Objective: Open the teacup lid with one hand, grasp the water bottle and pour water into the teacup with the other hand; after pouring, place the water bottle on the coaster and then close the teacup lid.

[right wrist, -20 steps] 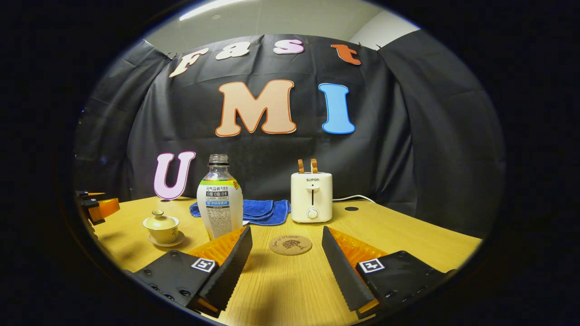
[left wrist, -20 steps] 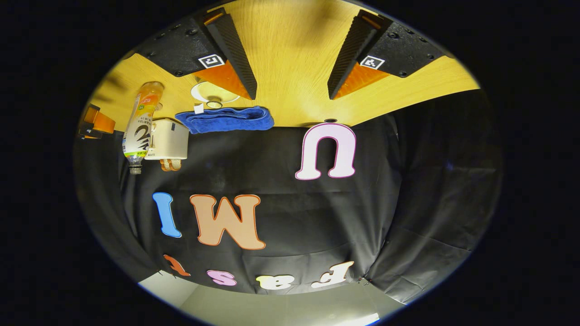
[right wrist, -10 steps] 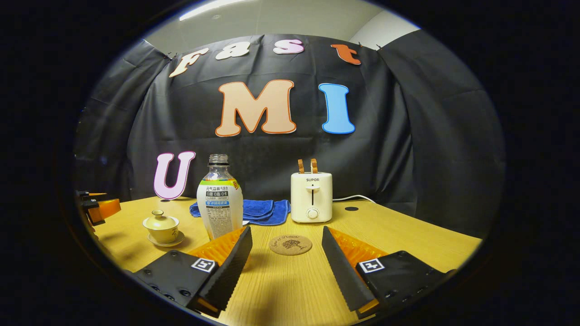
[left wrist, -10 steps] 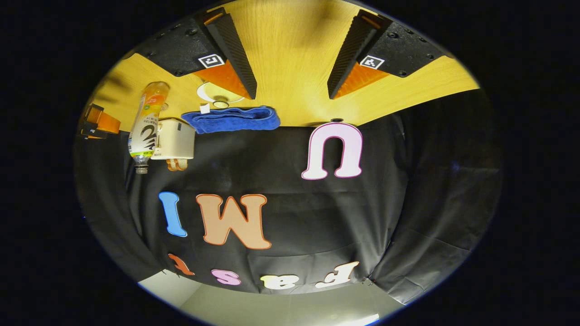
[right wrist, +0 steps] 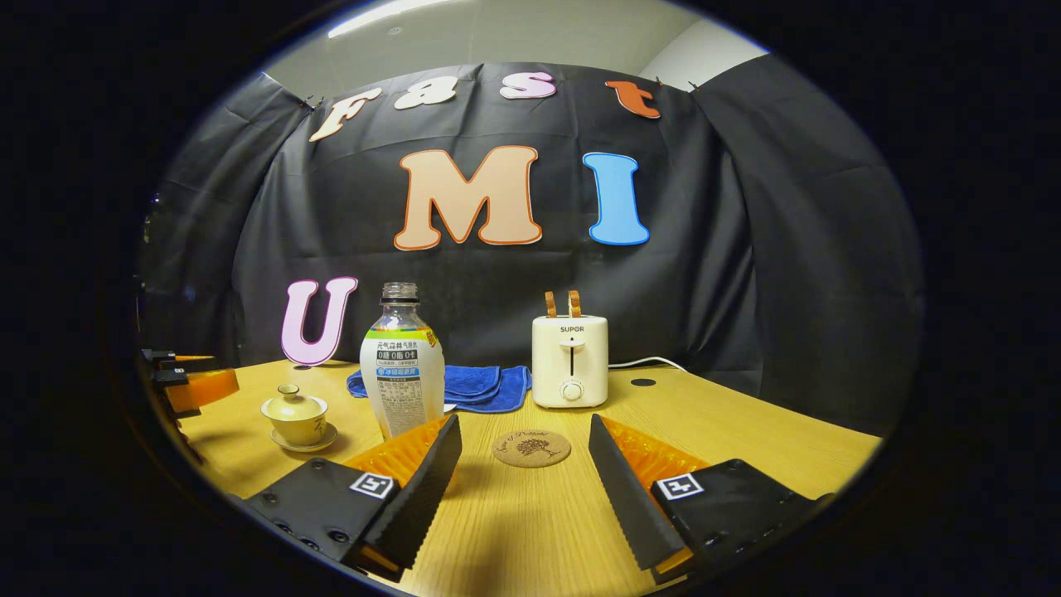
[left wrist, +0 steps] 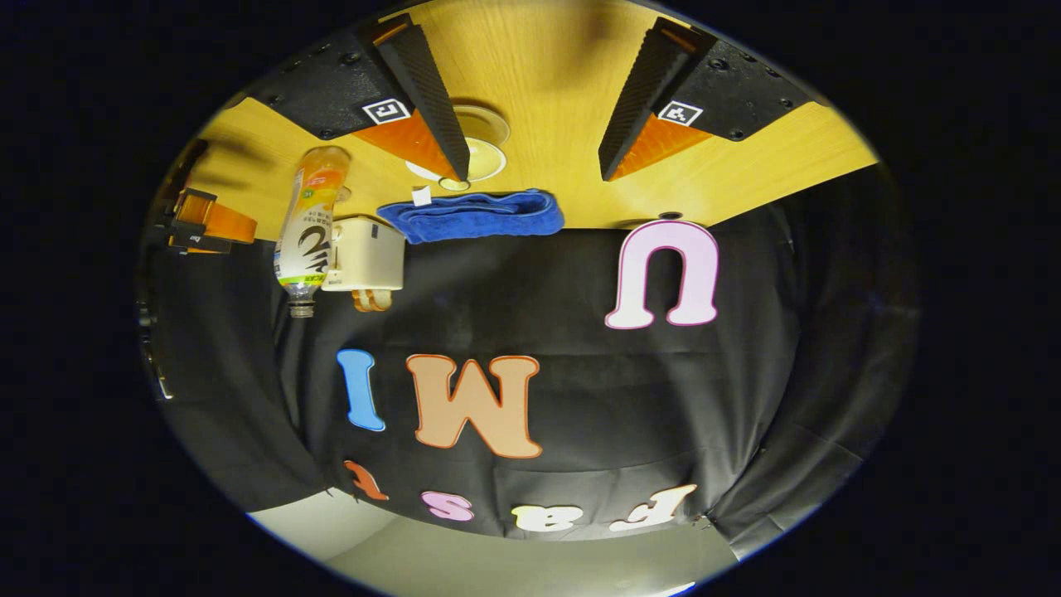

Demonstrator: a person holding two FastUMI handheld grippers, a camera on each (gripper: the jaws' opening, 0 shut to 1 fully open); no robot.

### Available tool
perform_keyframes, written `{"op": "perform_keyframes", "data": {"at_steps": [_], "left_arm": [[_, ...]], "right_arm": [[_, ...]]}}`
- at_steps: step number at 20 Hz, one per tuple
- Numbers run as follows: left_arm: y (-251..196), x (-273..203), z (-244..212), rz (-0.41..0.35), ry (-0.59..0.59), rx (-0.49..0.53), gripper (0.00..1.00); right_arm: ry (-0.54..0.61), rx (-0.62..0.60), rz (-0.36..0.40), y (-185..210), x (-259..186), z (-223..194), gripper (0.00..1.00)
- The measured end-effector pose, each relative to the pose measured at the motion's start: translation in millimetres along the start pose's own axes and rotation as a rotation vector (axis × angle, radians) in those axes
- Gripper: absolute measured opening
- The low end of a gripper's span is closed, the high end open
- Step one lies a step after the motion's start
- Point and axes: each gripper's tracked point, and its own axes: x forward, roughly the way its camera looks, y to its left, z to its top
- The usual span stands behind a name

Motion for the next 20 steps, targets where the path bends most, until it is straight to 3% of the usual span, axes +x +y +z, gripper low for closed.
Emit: {"op": "perform_keyframes", "data": {"at_steps": [1, 2, 7, 9, 12, 13, 18, 19, 20], "left_arm": [[-4, 4, -2, -0.02, 0.003, 0.0, 0.92], [-9, 9, -1, -0.045, 0.001, -0.001, 0.92], [-44, 32, 0, -0.205, -0.001, -0.006, 0.92], [-47, 40, -2, -0.222, 0.004, -0.005, 0.92], [-55, 52, 0, -0.247, 0.009, -0.003, 0.9], [-56, 54, -1, -0.256, 0.015, -0.002, 0.84], [-63, 60, -13, -0.298, 0.094, 0.007, 0.71], [-64, 61, -15, -0.303, 0.107, 0.008, 0.69], [-65, 62, -15, -0.304, 0.119, 0.009, 0.64]], "right_arm": [[0.0, 0.0, 0.0, 0, 0, 0, 0.98], [0.0, 0.0, 0.0, 0, 0, 0, 0.94], [0.0, 0.0, 0.0, 0, 0, 0, 0.98], [0.0, 0.0, 0.0, 0, 1, 0, 0.94], [0.0, 0.0, 0.0, 0, 1, 0, 0.98], [0.0, 0.0, 0.0, 0, 1, 0, 0.98], [0.0, 0.001, 0.0, 0, 0, 1, 0.94], [0.0, 0.001, 0.0, 0, 1, 0, 0.98], [0.0, 0.001, 0.0, 0, 1, 0, 0.94]]}}
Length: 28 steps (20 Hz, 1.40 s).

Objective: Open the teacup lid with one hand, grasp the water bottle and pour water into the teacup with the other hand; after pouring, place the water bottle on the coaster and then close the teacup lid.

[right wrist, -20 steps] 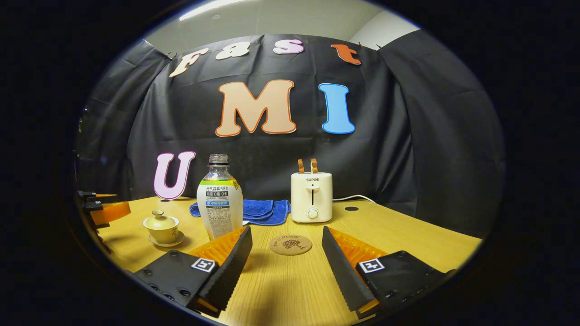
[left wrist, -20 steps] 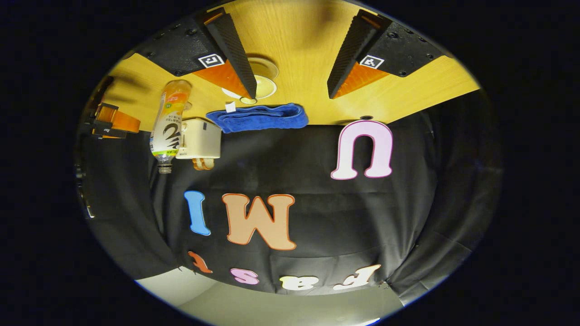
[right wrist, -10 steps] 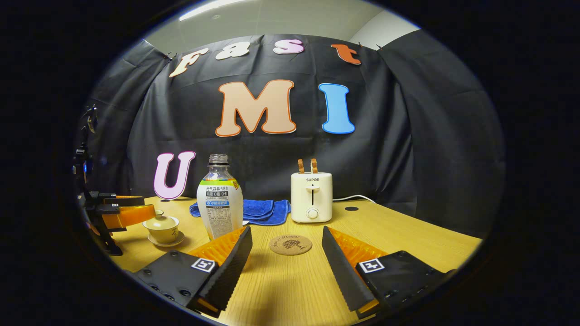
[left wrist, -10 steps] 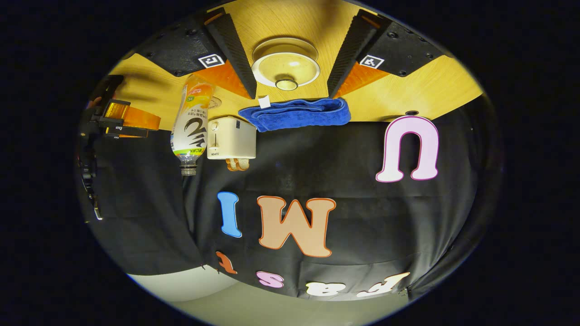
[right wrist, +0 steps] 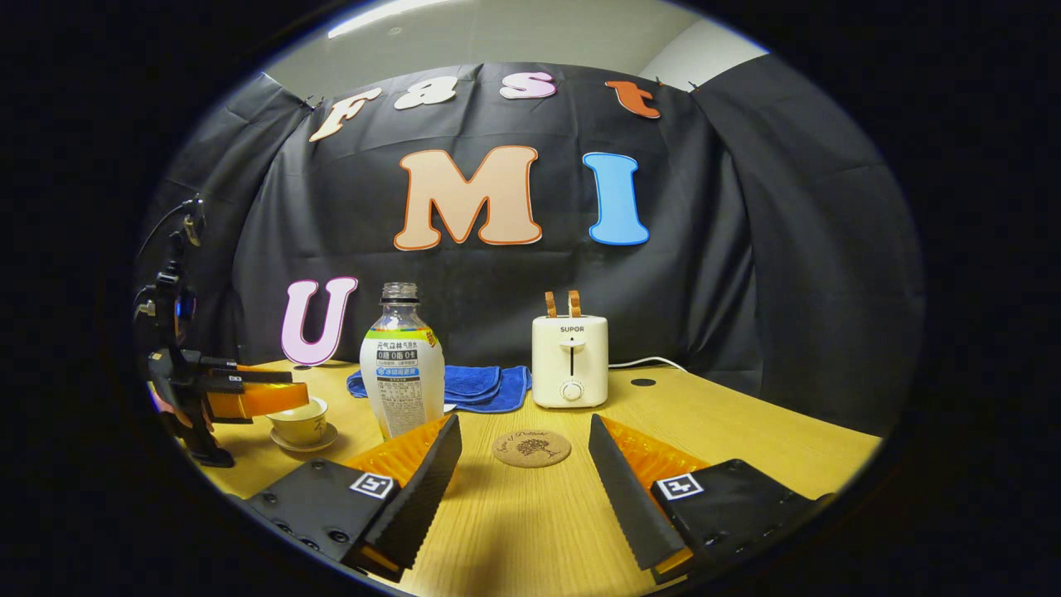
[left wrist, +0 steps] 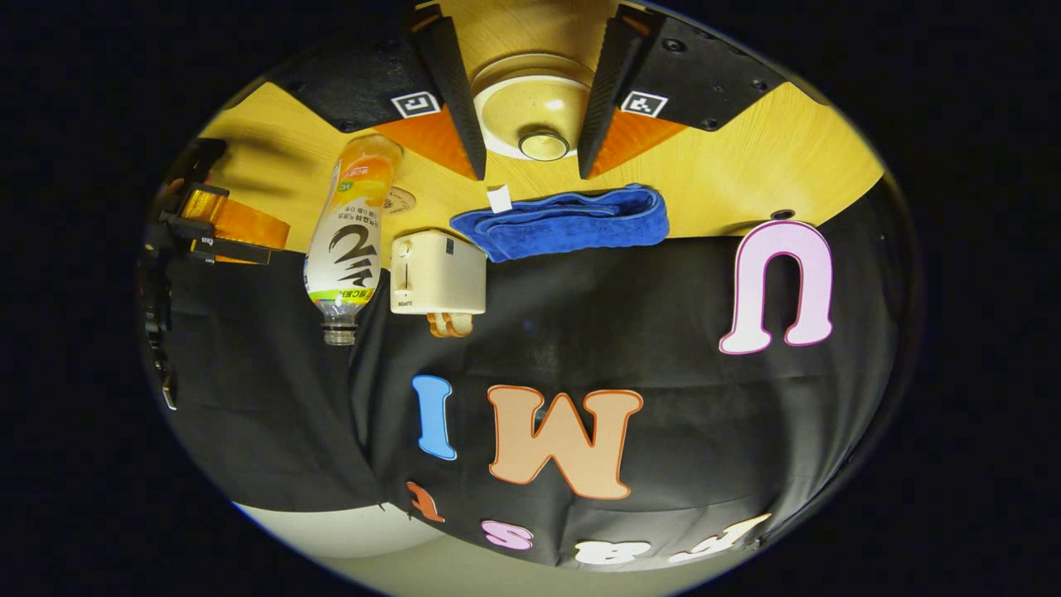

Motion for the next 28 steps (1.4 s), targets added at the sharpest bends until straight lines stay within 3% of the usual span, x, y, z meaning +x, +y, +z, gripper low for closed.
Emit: {"op": "perform_keyframes", "data": {"at_steps": [4, 7, 9, 10, 14, 15, 18, 24, 28], "left_arm": [[2, 4, -3, 0.003, 0.024, 0.007, 0.48], [5, 5, -2, 0.014, 0.023, 0.009, 0.48], [8, 7, -3, 0.029, 0.028, 0.0, 0.36], [8, 6, -2, 0.026, 0.026, -0.002, 0.3], [9, 5, -1, 0.03, 0.02, -0.007, 0.27], [10, 3, 0, 0.034, 0.015, -0.01, 0.27], [13, -4, 6, 0.047, -0.031, -0.03, 0.26], [22, -12, 16, 0.101, -0.105, -0.008, 0.26], [35, -21, 13, 0.146, -0.108, -0.004, 0.26]], "right_arm": [[0.0, 0.0, 0.0, 0, 0, 0, 0.98], [0.0, 0.0, 0.001, 0, 0, 0, 0.98], [0.0, 0.0, 0.001, 0, 0, 0, 0.94], [0.0, 0.0, 0.0, 0, 0, 0, 0.98], [0.0, 0.0, 0.001, 0, 0, 1, 0.94], [0.0, 0.0, 0.001, 0, 0, 0, 0.98], [-0.001, 0.0, 0.001, -1, -1, 1, 0.94], [-0.001, 0.001, 0.008, 0, 0, 0, 0.98], [0.004, 0.004, 0.08, 14, 0, -1, 0.94]]}}
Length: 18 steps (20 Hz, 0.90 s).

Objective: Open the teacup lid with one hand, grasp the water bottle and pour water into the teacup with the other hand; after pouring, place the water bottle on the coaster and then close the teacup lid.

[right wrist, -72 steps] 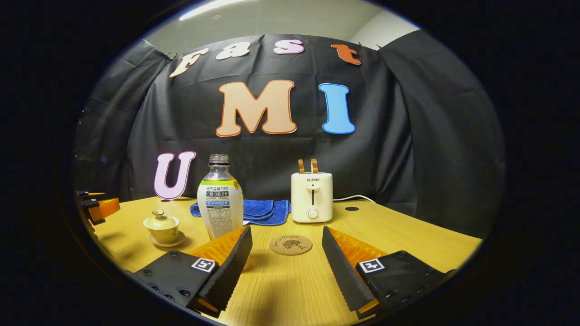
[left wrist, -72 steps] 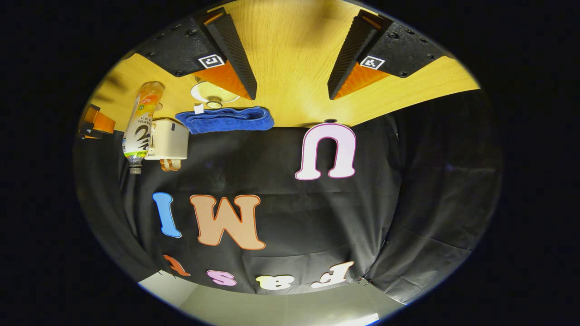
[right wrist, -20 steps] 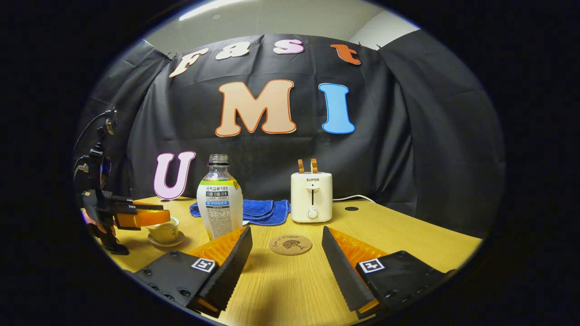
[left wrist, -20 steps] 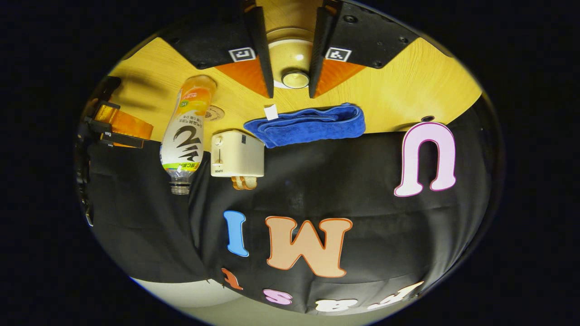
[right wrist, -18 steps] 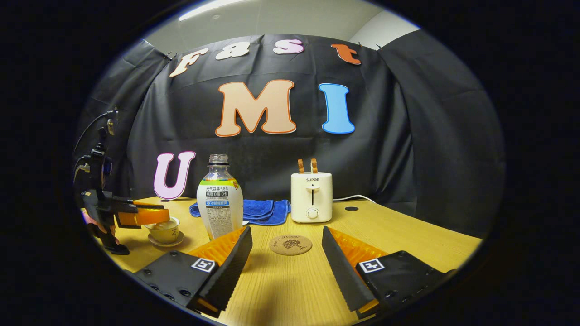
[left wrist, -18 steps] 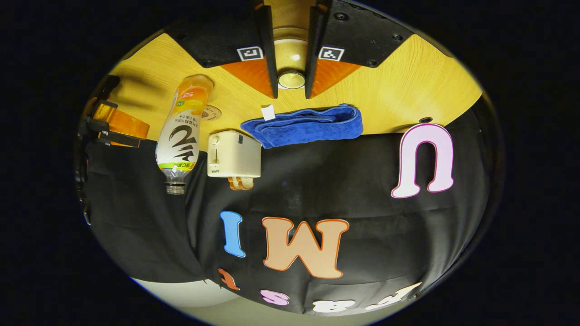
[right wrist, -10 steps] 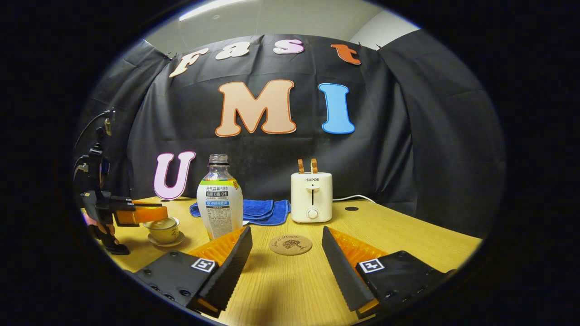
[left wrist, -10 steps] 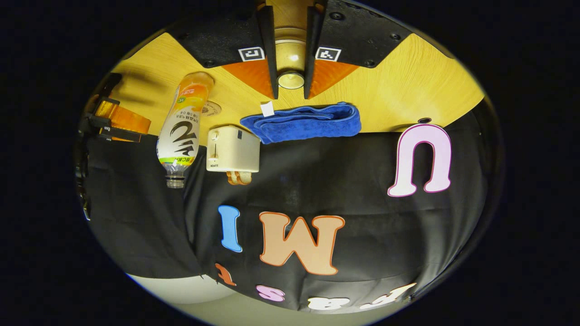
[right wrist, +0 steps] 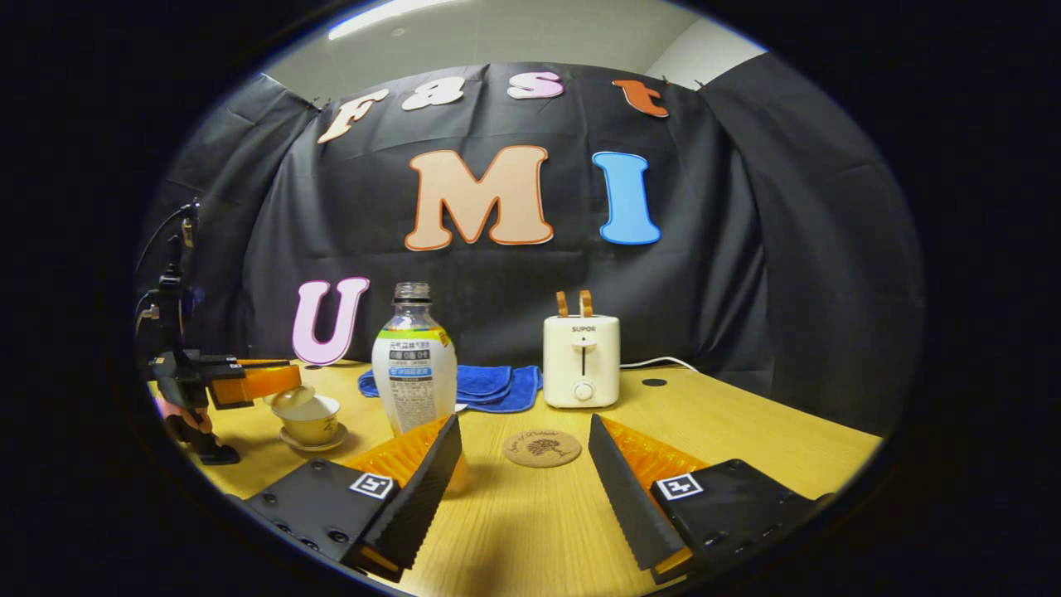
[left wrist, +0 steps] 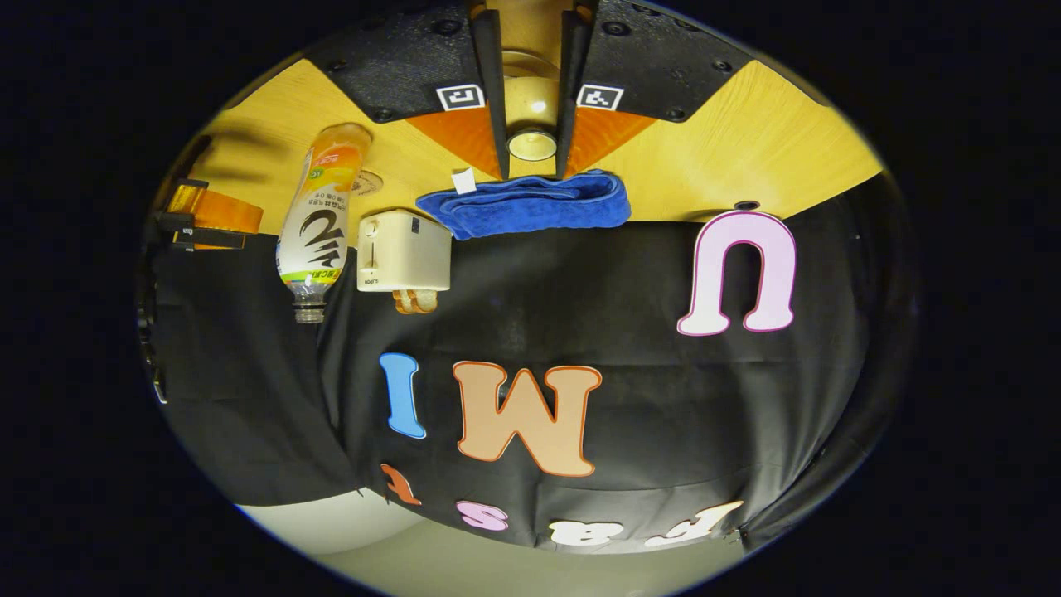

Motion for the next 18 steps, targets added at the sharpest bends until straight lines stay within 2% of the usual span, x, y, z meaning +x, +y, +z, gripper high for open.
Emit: {"op": "perform_keyframes", "data": {"at_steps": [3, 4, 5, 6, 9, 14, 17, 18], "left_arm": [[18, -10, 0, 0.054, 0.004, 0.002, 0.25], [27, -16, 0, 0.081, 0.0, 0.002, 0.25], [36, -21, 0, 0.106, 0.002, 0.003, 0.26], [42, -25, 0, 0.13, 0.004, 0.003, 0.25], [60, -40, 0, 0.187, 0.002, 0.004, 0.25], [84, -62, 0, 0.262, 0.0, 0.007, 0.25], [101, -74, 0, 0.307, -0.002, 0.008, 0.25], [103, -77, 0, 0.313, -0.002, 0.008, 0.25]], "right_arm": [[0.005, 0.003, 0.085, 15, 0, -1, 0.94], [0.004, 0.005, 0.109, 19, -2, 0, 1.0], [0.003, 0.005, 0.133, 24, -2, 1, 0.94], [0.009, 0.007, 0.157, 28, -2, -1, 0.98], [0.013, 0.01, 0.215, 40, 0, -2, 0.95], [0.036, 0.01, 0.254, 55, 13, -6, 0.98], [0.114, 0.001, 0.27, 69, 28, -20, 1.0], [0.131, -0.001, 0.266, 71, 32, -22, 0.94]]}}
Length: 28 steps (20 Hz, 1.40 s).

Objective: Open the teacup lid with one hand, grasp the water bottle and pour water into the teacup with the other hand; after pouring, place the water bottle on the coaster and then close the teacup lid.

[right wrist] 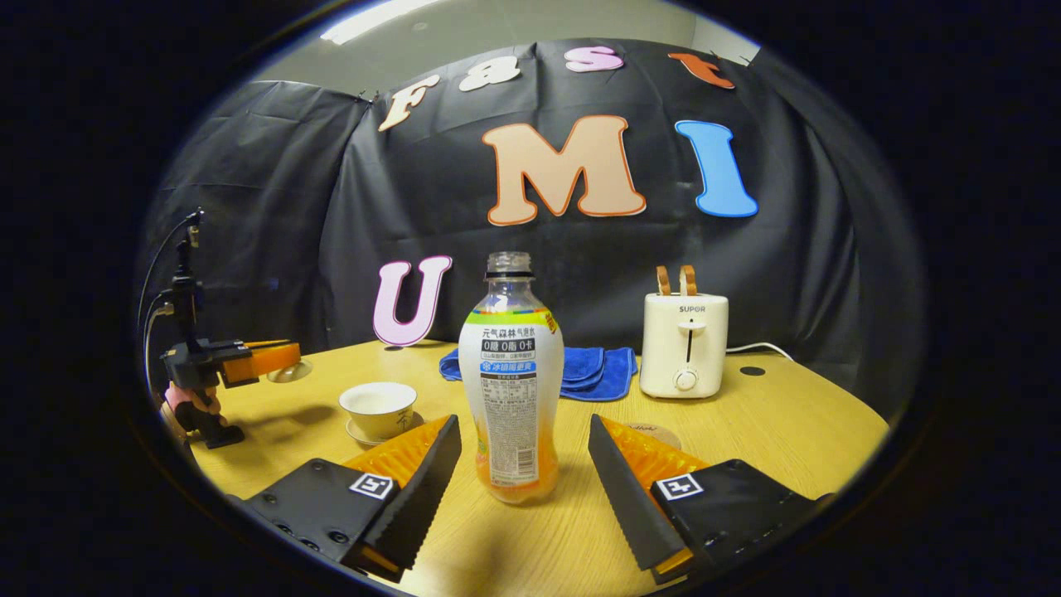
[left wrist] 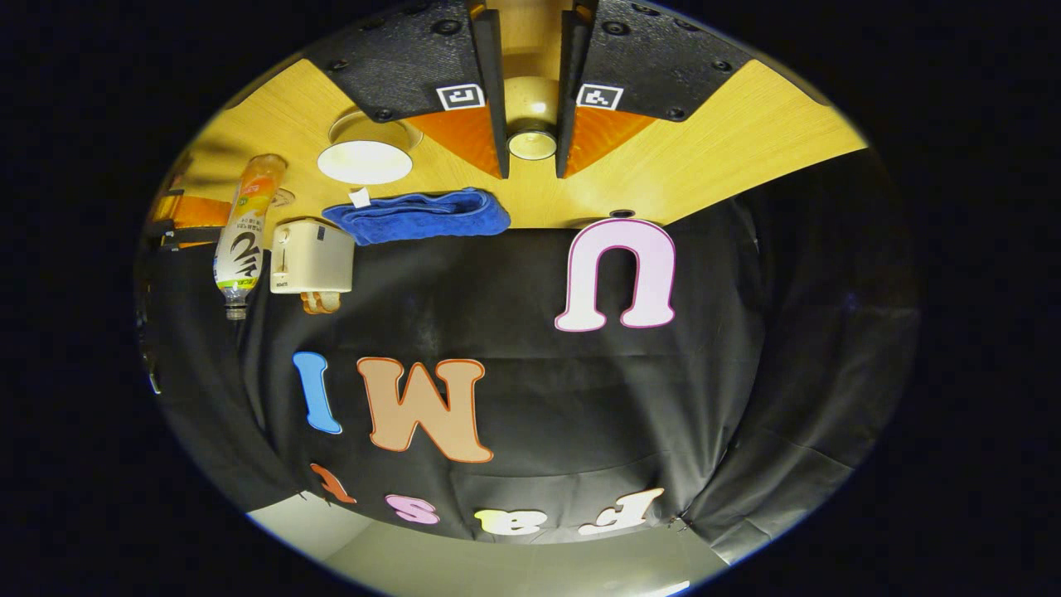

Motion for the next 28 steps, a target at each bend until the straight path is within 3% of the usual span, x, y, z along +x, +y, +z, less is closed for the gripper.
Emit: {"op": "perform_keyframes", "data": {"at_steps": [5, 6, 13, 14, 16, 17, 19, 25, 28], "left_arm": [[16, -3, -1, 0.02, 0.0, 0.0, 0.25], [18, -4, -1, 0.023, -0.002, 0.0, 0.25], [21, -2, -2, 0.019, 0.001, -0.001, 0.25], [21, -3, -2, 0.018, 0.001, -0.001, 0.25], [21, -3, -1, 0.018, 0.001, -0.001, 0.25], [21, -3, -2, 0.018, 0.001, -0.001, 0.25], [21, -3, -2, 0.018, 0.001, -0.001, 0.25], [22, -3, -3, 0.02, 0.003, -0.001, 0.25], [23, -3, -3, 0.028, 0.003, 0.0, 0.25]], "right_arm": [[0.032, -0.008, 0.011, 13, 20, -3, 0.98], [0.037, -0.007, 0.005, 14, 24, -4, 0.94], [0.107, -0.011, -0.07, 9, 52, -15, 0.97], [0.125, -0.011, -0.075, 9, 52, -17, 0.93], [0.127, -0.02, -0.074, 13, 53, -17, 0.75], [0.128, -0.033, -0.075, 11, 54, -18, 0.73], [0.121, -0.086, -0.099, 6, 54, -15, 0.67], [0.103, -0.257, -0.187, -10, 49, 13, 0.68], [0.077, -0.415, -0.256, -24, 46, 41, 0.67]]}}
